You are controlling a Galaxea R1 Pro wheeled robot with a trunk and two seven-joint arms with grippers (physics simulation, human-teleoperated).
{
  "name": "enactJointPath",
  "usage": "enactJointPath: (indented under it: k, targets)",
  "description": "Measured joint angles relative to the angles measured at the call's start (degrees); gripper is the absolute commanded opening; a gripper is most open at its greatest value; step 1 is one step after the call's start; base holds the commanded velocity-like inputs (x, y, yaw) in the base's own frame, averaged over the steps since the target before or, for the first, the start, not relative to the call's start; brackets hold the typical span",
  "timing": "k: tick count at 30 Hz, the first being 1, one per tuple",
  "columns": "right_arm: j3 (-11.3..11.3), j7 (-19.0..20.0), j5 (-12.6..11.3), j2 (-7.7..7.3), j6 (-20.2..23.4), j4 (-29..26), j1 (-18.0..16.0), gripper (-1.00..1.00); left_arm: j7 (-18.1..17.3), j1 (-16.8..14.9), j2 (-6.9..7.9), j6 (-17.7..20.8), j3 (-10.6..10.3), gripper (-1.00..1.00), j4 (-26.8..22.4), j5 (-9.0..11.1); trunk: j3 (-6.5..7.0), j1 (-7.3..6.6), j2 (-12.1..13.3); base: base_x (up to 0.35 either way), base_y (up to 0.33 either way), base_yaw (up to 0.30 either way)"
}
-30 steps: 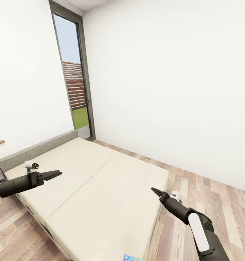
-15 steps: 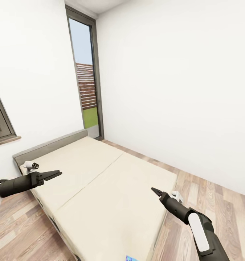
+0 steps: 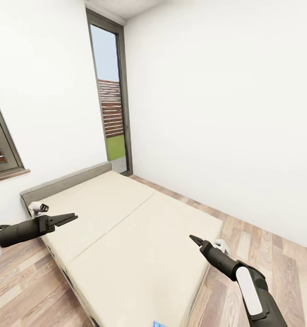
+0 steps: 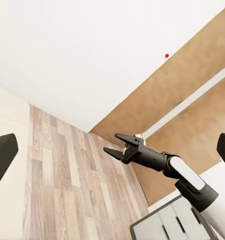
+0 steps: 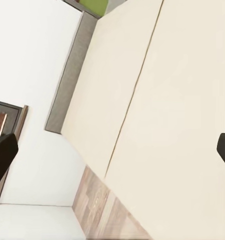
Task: Put all the toys in the child's room - the three board games (two on the bed and one on the table), the two jigsaw puzzles on the table, and the tennis ball on the table - inside the toy box on the table in the child's room.
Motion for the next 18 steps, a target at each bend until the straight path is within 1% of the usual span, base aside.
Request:
enactJointPath:
  k: [5, 12, 18]
  targets:
    - [0.0, 0.1, 0.0, -0.06, 0.0, 0.0, 0.0, 1.0, 0.0, 0.0, -0.01, 0.0, 0.0, 1.0, 0.0, 0.0, 0.09, 0.0, 0.0, 0.0, -0.143, 0.081]
    - [0.0, 0.1, -0.1, -0.09, 0.1, 0.0, 0.0, 1.0, 0.0, 0.0, -0.03, -0.1, 0.0, 1.0, 0.0, 0.0, 0.11, 0.0, 0.0, -0.001, -0.035, 0.014]
    - [0.0, 0.1, -0.1, -0.1, 0.1, 0.0, 0.0, 1.0, 0.0, 0.0, -0.05, -0.1, 0.0, 1.0, 0.0, 0.0, 0.11, 0.0, 0.0, -0.015, -0.08, 0.002]
